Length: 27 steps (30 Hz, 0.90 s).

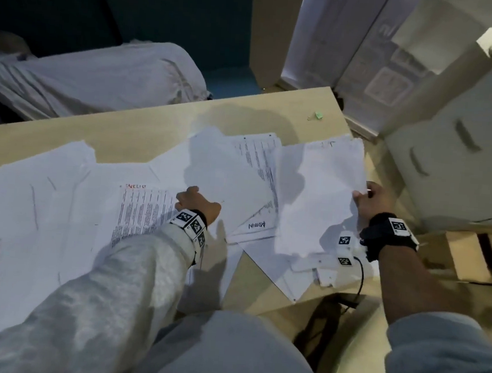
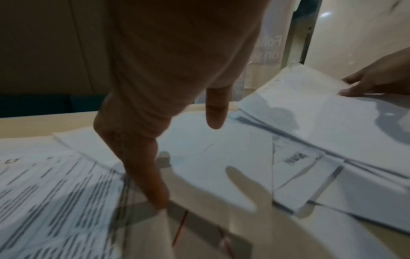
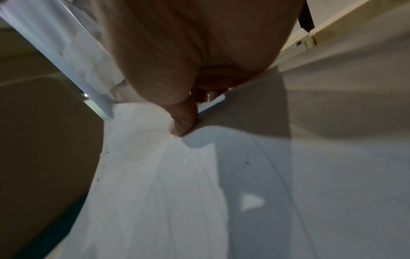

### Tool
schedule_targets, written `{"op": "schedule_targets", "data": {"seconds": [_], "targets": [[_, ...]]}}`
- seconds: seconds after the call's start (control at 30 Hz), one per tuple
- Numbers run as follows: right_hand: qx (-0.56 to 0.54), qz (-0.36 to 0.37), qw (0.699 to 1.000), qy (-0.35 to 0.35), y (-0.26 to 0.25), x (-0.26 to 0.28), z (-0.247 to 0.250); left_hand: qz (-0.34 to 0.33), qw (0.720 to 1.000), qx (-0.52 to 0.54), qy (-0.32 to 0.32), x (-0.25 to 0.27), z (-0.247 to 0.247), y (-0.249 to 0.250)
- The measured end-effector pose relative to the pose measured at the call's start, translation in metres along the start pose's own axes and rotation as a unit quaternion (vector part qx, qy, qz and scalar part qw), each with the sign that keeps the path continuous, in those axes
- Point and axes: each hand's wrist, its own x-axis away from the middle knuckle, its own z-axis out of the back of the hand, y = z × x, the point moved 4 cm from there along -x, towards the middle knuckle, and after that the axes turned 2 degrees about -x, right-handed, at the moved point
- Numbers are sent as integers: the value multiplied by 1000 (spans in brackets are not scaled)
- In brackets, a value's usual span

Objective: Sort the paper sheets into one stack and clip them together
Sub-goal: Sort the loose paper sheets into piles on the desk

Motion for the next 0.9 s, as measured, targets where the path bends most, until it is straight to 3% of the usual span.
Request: {"op": "schedule_targets", "data": {"seconds": [0.1,0.27,0.37,0.5,0.63,0.73,0.8,0.9], "targets": [[14,-40,999,23,20,-15,4,41,998,-47,-17,-8,-1,-9],[137,-42,985,95,10,-23,8,91,995,-7,33,-14,10,-10],[214,28,969,120,-28,-14,-10,109,992,-31,51,-17,13,-17],[183,201,962,-30,-84,1,-75,25,990,-138,26,-26,3,-26],[158,211,941,-213,-115,31,-141,-57,982,-180,12,-28,-3,-30],[232,241,910,-246,-122,47,-172,-74,994,-82,16,-39,1,-23],[287,266,890,-234,-122,56,-181,-68,996,58,25,-45,8,-16],[238,239,919,-206,-120,61,-183,9,963,270,6,-53,10,-14]]}}
